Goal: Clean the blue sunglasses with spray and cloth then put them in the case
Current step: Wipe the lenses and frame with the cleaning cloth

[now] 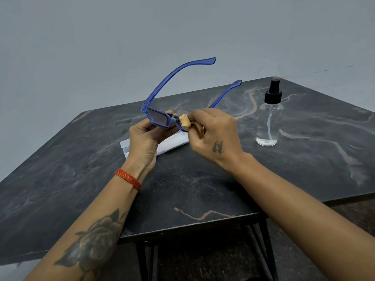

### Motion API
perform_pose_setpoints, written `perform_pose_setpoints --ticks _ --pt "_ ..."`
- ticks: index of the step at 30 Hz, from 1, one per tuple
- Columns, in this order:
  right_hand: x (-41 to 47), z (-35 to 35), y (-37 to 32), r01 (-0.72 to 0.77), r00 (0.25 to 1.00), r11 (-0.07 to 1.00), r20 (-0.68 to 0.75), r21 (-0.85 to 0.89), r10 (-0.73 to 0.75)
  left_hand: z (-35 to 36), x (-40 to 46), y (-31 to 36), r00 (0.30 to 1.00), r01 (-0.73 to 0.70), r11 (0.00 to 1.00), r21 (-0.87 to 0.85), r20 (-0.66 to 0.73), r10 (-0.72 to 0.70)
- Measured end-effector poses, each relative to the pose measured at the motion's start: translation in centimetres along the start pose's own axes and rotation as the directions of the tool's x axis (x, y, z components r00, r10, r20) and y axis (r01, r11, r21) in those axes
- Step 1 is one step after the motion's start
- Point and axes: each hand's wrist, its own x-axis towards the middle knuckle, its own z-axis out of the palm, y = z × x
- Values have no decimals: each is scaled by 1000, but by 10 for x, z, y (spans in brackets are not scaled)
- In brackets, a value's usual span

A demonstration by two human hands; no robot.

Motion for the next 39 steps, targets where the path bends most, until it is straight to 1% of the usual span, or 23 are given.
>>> perform_pose_setpoints --ticks 2,5,10,15,17,19,23,26,30,33,39 --pt "0 0 1 7 1000 999 0 42 -7 0 0 0 1000 -5 1000 -7 3 5" --pt "0 1 2 20 999 998 24 59 -22 -1 0 -1 1000 6 1000 -3 5 -6" --pt "-1 2 4 52 996 998 79 -28 -50 0 -2 0 1000 8 1000 14 14 -8" --pt "-2 2 3 8 995 996 95 -89 0 1 -2 0 1000 7 1000 1 -8 -7" --pt "-2 1 2 -13 997 998 77 -66 18 0 -1 0 1000 1 1000 3 -7 -1" --pt "-1 1 2 -29 997 1000 70 -7 29 -1 0 0 1000 -4 1000 4 -16 4" --pt "0 2 1 0 999 997 42 78 -4 -3 1 0 1000 -10 1000 -10 -15 10" --pt "-1 3 2 42 998 997 32 70 -44 -3 -1 -1 1000 -8 1000 6 9 8" --pt "-1 4 3 78 996 997 52 1 -78 0 -4 0 999 -18 999 32 39 17" --pt "-2 5 3 56 997 998 54 -13 -56 0 -4 0 1000 -11 1000 14 23 11" --pt "1 4 4 19 999 998 39 55 -22 -1 -1 1 1000 -14 1000 -9 1 14"
